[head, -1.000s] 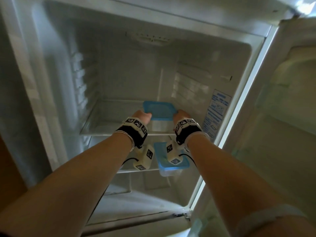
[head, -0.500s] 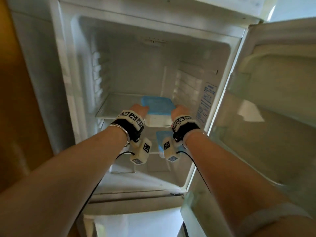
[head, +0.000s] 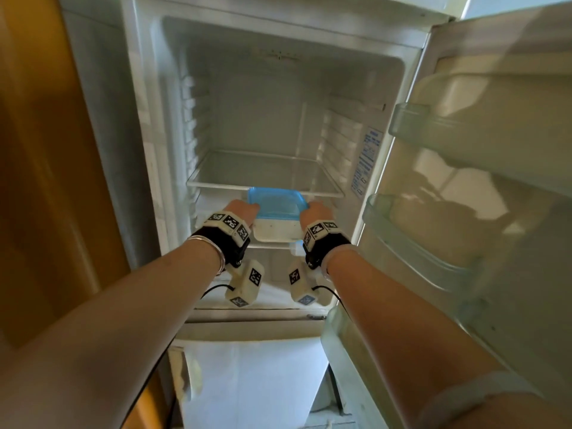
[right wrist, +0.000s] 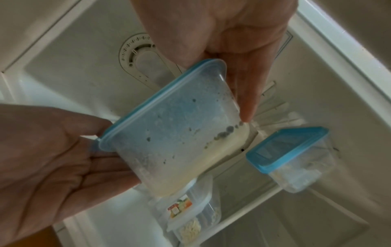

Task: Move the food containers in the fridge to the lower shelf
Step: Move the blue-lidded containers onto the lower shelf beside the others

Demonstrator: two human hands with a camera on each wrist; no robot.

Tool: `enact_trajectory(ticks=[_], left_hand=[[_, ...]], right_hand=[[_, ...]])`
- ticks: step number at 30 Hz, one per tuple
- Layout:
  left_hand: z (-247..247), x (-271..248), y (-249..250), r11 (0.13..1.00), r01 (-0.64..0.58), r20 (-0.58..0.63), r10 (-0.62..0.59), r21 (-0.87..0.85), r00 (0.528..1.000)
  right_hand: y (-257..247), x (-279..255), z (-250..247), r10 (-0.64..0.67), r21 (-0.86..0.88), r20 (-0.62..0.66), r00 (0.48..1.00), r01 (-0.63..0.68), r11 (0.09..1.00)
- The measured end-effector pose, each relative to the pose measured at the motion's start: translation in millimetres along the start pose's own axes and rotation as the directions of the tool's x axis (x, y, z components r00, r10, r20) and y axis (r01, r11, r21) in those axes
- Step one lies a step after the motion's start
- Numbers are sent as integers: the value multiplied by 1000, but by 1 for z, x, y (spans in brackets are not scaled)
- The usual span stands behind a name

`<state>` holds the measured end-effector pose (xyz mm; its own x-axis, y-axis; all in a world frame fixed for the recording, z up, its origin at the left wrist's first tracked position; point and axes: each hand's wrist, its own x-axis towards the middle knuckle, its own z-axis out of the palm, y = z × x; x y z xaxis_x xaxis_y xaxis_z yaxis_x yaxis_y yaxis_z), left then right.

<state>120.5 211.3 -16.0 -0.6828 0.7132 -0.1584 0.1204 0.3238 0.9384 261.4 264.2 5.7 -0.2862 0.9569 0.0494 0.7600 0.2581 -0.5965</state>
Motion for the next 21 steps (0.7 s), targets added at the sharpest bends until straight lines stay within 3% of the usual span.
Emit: enact_trajectory(ticks=[9, 12, 15, 17, 18, 21], left_hand=[[6, 32, -38, 996, 66, 42, -68, 54, 997], [8, 51, -51, 985, 87, 61, -97, 152, 993], [10, 70, -58, 984, 100, 107, -116, 148, 987], [9, 80, -61, 966, 80, 63, -99, 247, 993], [9, 84, -64, 937, -7, 47, -10, 348, 999], [8, 93, -65, 907, -13, 86, -26, 421, 996]], right_hand=[[9, 19, 43, 21, -47, 116, 993, -16, 999], [8, 32, 59, 60, -80, 137, 989, -49, 996], [8, 46, 71, 81, -112, 114, 990, -68, 991], [8, 56, 78, 69, -148, 124, 990, -50, 988], [8, 59, 82, 63, -170, 124, 990, -41, 985], [6, 71, 92, 55, -166, 112, 992, -36, 986]])
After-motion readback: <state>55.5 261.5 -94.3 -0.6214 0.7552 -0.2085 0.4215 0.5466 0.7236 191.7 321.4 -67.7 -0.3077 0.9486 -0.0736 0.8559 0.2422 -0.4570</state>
